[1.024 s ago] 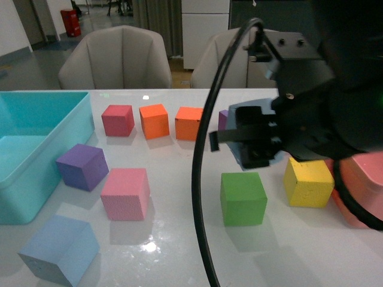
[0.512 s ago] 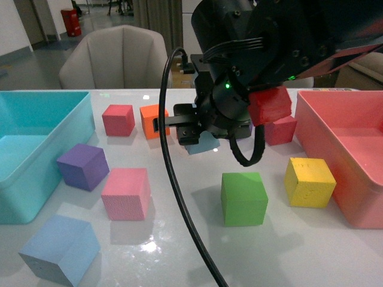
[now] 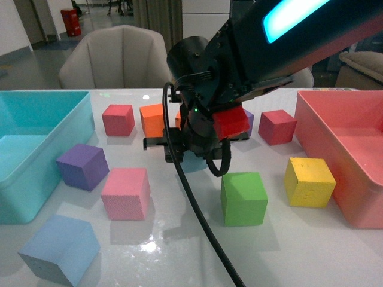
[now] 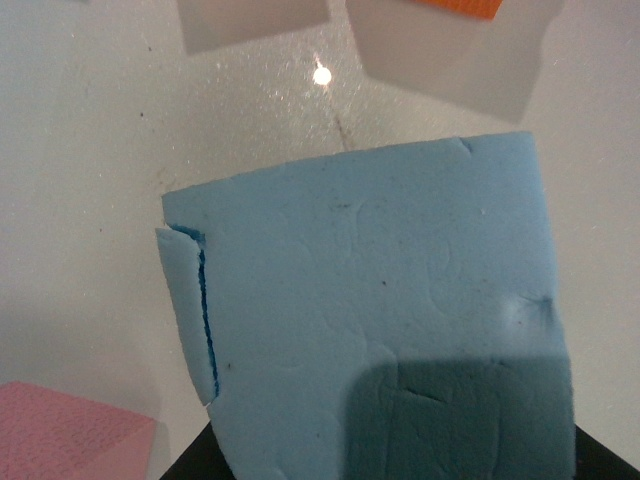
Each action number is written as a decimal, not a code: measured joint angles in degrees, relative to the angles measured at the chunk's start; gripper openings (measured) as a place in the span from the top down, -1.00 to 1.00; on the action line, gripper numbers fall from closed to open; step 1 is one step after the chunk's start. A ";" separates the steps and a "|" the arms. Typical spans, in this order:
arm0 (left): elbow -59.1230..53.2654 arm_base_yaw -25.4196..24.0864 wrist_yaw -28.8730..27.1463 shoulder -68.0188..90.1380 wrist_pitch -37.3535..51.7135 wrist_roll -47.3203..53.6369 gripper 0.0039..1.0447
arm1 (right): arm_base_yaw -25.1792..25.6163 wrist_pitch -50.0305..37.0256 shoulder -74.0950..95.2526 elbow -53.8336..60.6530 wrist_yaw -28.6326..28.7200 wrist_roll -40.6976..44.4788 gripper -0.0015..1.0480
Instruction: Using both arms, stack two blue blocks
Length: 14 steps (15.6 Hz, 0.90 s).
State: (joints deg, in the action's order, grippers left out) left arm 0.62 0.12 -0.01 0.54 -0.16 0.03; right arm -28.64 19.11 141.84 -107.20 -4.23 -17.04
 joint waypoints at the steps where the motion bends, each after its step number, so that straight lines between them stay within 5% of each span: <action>1: 0.00 0.00 0.00 0.00 0.00 0.00 -0.88 | -0.44 1.09 0.79 -1.01 -0.20 -0.94 0.21; 8: 0.00 0.00 0.00 0.00 -0.02 0.00 -0.88 | -1.66 3.13 3.72 -4.35 -3.34 -5.90 0.20; 13: 0.00 0.00 0.00 0.00 -0.02 0.00 -0.88 | -1.29 0.20 3.26 -1.68 -3.26 -5.92 -0.83; 14: 0.00 0.00 0.00 0.00 -0.02 0.00 -0.88 | -0.92 -0.33 2.38 -0.66 -3.23 -6.08 -0.89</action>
State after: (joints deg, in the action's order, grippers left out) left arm 0.62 0.12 -0.01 0.54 -0.19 0.03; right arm -29.56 18.79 144.22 -107.85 -7.46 -23.11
